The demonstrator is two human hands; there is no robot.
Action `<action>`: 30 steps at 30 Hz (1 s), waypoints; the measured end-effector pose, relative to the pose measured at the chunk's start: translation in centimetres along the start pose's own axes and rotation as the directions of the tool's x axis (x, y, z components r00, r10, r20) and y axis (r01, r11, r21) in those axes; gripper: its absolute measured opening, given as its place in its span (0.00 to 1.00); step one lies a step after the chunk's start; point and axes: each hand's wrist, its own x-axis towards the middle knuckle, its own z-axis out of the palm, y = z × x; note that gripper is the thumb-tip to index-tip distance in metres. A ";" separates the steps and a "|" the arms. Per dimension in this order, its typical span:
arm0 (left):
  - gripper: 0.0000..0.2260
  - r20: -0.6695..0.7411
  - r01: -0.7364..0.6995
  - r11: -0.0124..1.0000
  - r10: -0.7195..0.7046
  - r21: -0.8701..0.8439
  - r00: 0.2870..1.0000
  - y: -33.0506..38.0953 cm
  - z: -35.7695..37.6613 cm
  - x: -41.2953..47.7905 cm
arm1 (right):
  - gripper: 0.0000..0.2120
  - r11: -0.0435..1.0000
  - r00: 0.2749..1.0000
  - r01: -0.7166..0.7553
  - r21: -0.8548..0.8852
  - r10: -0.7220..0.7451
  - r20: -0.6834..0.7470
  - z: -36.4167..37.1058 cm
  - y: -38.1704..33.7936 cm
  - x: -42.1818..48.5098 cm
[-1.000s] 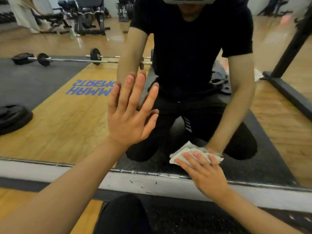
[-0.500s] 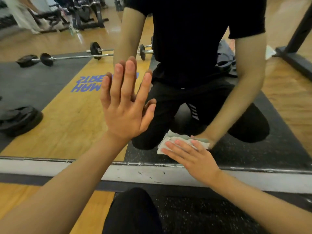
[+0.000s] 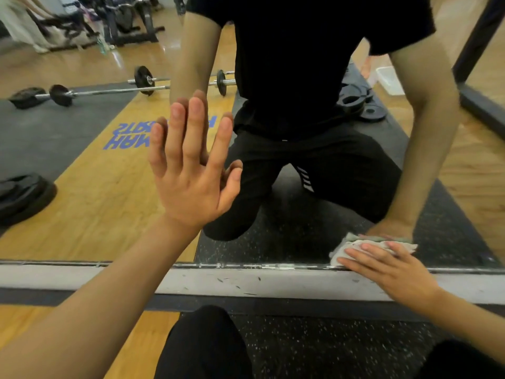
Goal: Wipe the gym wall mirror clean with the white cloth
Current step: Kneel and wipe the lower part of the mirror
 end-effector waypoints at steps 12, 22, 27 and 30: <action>0.31 0.034 -0.042 0.998 0.040 0.049 0.999 -0.3 -0.3 0.3 | 0.50 0.992 0.991 0.124 -0.021 -0.125 -0.043 -1.9 -7.1 11.0; 0.33 0.002 -0.003 1.000 0.003 0.031 1.000 -0.3 0.3 -0.2 | 0.43 1.000 0.986 -0.022 0.013 0.019 0.169 -0.9 6.1 -7.3; 0.32 0.012 -0.023 0.999 0.022 0.050 1.000 0.0 0.1 0.0 | 0.41 0.996 0.996 0.076 0.051 -0.073 -0.053 -0.3 -4.4 5.4; 0.29 0.018 -0.035 0.998 0.034 0.056 0.999 0.0 -0.1 0.1 | 0.39 0.994 0.992 0.077 0.075 -0.068 -0.107 -1.1 -10.3 12.4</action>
